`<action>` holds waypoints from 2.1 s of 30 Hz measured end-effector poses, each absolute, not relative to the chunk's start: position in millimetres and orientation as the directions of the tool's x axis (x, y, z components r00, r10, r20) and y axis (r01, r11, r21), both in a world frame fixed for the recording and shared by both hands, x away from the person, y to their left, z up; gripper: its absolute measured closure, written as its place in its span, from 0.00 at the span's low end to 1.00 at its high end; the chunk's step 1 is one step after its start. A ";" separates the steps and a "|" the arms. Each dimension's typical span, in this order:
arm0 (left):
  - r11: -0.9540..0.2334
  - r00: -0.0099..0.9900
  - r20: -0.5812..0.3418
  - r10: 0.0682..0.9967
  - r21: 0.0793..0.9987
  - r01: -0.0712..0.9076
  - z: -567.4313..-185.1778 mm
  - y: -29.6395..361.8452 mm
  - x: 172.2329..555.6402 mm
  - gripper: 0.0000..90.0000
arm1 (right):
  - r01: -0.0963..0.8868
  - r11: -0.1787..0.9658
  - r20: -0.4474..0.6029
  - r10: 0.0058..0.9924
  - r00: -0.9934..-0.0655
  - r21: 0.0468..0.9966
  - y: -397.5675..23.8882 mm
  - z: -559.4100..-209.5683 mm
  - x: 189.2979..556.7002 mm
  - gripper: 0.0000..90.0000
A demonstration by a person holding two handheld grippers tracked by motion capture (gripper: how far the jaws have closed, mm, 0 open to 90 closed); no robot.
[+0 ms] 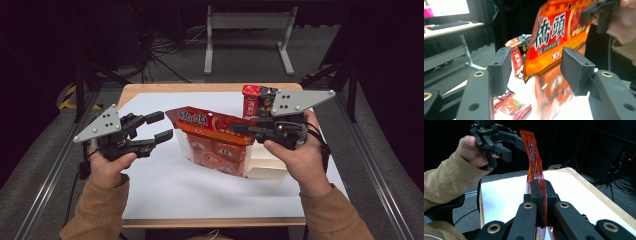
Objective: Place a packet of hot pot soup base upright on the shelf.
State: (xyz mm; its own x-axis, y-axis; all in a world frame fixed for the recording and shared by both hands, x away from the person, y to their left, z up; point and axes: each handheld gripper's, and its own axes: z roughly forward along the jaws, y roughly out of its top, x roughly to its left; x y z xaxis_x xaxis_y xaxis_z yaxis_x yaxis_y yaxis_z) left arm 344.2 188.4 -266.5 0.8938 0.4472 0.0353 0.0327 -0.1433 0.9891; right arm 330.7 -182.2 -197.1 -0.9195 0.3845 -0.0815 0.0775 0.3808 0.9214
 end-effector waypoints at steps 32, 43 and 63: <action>-0.181 0.858 -0.013 0.514 0.976 0.123 -290.8 196.3 373.1 0.41 | 0.062 0.407 -0.163 0.496 -0.853 0.911 -227.3 -161.9 348.7 1.00; -0.208 0.850 -0.029 0.525 0.965 0.161 -300.0 197.8 382.7 0.37 | 0.044 0.396 -0.187 0.525 -0.830 0.917 -247.1 -159.7 355.4 1.00; -0.232 0.851 -0.051 0.523 0.952 0.200 -309.3 195.0 390.4 0.37 | 0.032 0.388 -0.229 0.605 -0.763 0.921 -268.2 -170.7 368.4 1.00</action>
State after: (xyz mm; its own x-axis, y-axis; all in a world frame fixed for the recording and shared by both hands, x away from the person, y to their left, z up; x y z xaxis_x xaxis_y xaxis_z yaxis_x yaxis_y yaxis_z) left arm 390.4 195.0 -309.3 0.8507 0.5232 -0.0511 0.2000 -0.2323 0.9519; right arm 368.4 -268.2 -170.7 -0.7625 0.6053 -0.2285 0.0319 0.3879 0.9211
